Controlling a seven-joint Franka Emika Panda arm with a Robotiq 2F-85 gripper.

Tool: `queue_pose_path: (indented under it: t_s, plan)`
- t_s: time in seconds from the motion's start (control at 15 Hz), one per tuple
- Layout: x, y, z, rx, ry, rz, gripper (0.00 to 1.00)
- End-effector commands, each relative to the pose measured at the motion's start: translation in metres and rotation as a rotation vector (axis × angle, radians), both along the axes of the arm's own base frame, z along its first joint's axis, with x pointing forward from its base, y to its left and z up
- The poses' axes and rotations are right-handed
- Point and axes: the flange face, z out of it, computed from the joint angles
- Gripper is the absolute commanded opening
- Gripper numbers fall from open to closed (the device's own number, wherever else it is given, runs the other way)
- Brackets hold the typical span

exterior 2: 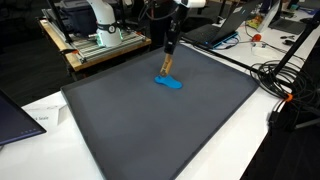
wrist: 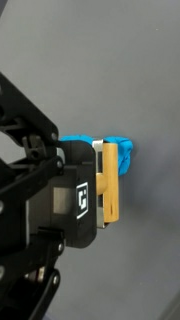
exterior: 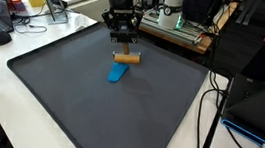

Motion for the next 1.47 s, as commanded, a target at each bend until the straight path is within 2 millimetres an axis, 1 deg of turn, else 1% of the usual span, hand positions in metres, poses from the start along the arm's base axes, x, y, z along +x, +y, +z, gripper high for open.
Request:
queue_pose_path:
  t_s: [0.0, 0.07, 0.2, 0.53, 0.73, 1.0, 1.4]
  plan:
    - [0.000, 0.000, 0.000, 0.000, 0.000, 0.000, 0.47]
    - [0.000, 0.000, 0.000, 0.000, 0.000, -0.001, 0.22]
    - [0.008, -0.003, -0.001, -0.008, -0.042, -0.003, 0.22]
    - [0.018, -0.009, -0.006, 0.004, -0.088, -0.007, 0.22]
    - [0.019, -0.016, -0.012, 0.002, -0.056, -0.021, 0.22]
    - [0.022, -0.019, -0.022, 0.010, -0.034, 0.000, 0.22]
    - [0.025, -0.026, -0.044, 0.017, 0.022, 0.013, 0.22]
